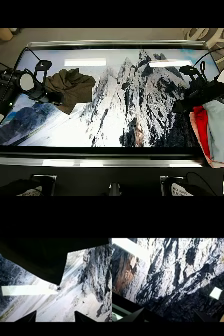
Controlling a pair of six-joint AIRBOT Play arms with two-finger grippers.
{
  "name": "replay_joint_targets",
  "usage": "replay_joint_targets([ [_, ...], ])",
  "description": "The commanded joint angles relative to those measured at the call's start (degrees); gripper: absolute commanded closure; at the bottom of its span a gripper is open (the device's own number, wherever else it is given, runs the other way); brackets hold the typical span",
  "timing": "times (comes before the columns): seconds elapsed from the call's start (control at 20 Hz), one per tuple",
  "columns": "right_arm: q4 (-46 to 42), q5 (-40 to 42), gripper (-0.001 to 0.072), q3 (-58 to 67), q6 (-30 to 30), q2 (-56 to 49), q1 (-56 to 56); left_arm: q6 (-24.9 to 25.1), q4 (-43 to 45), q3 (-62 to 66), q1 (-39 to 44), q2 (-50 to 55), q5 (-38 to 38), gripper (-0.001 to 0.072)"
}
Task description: Fold the shirts.
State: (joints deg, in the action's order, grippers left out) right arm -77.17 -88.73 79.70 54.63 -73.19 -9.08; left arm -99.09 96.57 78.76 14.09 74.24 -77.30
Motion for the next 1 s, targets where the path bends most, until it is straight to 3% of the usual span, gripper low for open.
replay_joint_targets([
  [0.0, 0.0, -0.02, 0.0104, -0.02, 0.0, 0.04, 0.04, 0.02, 0.0, 0.0, 0.0, -0.04, 0.02, 0.0126],
  [0.75, 0.02, 0.2, 0.0104, -0.02, 0.0, 0.04, 0.04, 0.0, -0.15, -0.04, 0.0, 0.02, 0.81, 0.0126],
  [0.95, 0.0, 5.27, 0.0104, -0.02, -0.02, 0.04, 0.04, -0.07, -0.22, -0.04, 0.04, 0.94, 3.45, 0.0126],
])
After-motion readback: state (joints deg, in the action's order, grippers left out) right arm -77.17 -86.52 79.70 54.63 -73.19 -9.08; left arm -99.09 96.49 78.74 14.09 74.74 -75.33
